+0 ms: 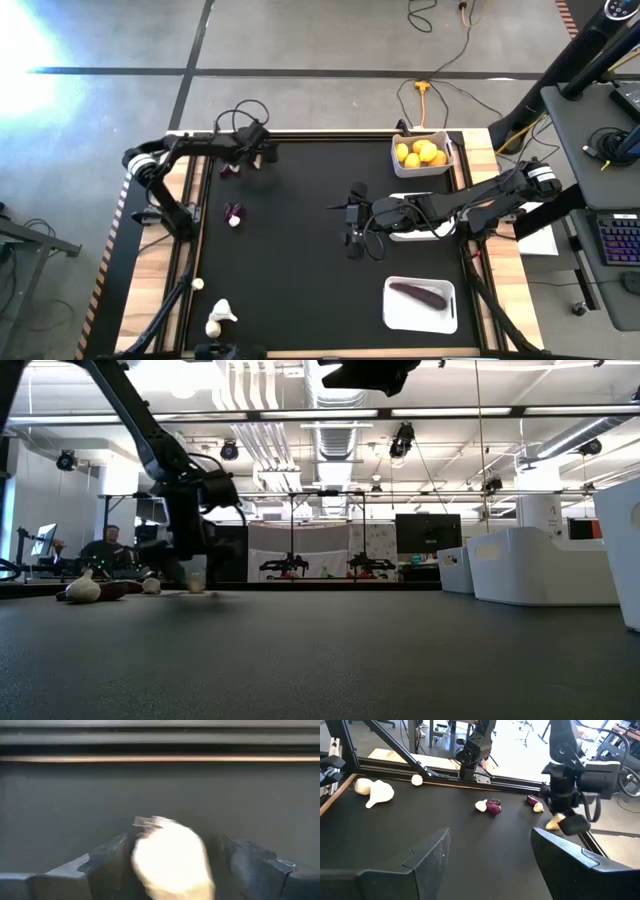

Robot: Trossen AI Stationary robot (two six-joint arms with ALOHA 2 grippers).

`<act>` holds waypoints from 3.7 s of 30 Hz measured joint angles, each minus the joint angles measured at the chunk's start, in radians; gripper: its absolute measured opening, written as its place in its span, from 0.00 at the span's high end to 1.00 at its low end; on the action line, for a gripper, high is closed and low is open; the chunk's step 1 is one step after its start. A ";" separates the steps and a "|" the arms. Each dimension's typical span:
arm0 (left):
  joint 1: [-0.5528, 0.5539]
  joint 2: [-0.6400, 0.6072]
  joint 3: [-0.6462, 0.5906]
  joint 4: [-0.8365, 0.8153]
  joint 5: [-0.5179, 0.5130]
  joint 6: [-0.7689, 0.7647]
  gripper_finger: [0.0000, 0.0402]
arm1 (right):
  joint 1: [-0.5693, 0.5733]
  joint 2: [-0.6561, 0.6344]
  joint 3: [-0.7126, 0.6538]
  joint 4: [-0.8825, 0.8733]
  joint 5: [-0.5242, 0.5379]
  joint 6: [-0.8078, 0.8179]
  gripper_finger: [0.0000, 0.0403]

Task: Sort produce into baskets
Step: Move the garlic to the center of the table

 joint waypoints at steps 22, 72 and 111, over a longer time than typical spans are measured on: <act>-0.600 0.004 0.029 0.237 0.093 0.072 0.70 | 0.036 -0.112 -0.003 -0.294 0.012 0.084 0.35; -1.108 -0.254 0.040 -0.953 -0.050 -0.804 0.31 | 0.063 -0.126 -0.045 -0.227 0.088 0.038 0.37; -1.103 -0.254 -0.228 -0.268 -0.295 -0.704 0.76 | 0.063 -0.126 -0.049 -0.193 0.088 0.008 0.39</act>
